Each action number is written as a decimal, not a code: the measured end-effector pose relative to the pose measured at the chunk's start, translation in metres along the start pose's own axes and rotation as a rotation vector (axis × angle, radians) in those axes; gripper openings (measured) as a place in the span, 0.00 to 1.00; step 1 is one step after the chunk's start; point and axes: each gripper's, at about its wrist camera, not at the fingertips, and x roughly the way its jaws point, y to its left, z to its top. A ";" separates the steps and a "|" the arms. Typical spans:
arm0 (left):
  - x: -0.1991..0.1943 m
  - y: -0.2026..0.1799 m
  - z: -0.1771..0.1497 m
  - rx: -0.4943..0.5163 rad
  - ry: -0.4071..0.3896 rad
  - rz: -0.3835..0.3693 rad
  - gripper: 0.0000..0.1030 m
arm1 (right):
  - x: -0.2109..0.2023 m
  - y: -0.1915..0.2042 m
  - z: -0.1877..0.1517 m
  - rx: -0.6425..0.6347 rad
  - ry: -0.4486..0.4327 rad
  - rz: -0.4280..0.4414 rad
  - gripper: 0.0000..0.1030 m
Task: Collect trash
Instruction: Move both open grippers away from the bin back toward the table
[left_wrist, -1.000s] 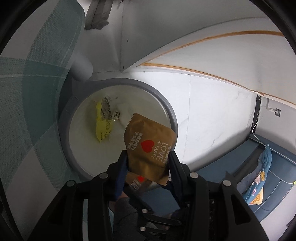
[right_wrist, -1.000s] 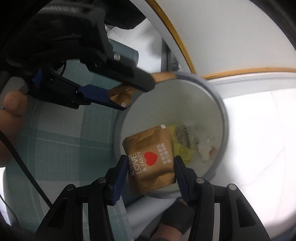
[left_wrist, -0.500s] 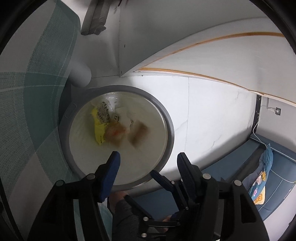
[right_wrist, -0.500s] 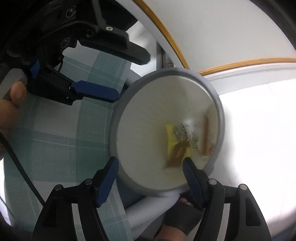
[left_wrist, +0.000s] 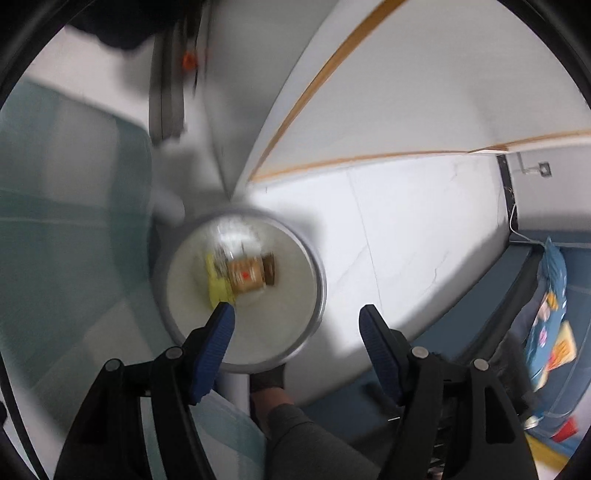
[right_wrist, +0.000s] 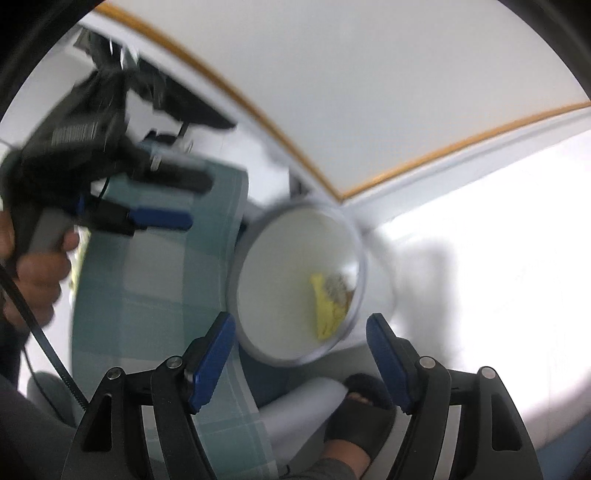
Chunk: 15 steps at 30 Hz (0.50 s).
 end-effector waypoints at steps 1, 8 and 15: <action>-0.011 -0.002 -0.003 0.020 -0.035 0.005 0.64 | -0.011 0.003 0.003 0.001 -0.027 -0.010 0.71; -0.111 -0.010 -0.040 0.110 -0.356 0.064 0.66 | -0.086 0.051 0.024 -0.060 -0.202 -0.093 0.78; -0.192 0.018 -0.090 0.081 -0.645 0.138 0.78 | -0.139 0.132 0.033 -0.181 -0.357 -0.127 0.86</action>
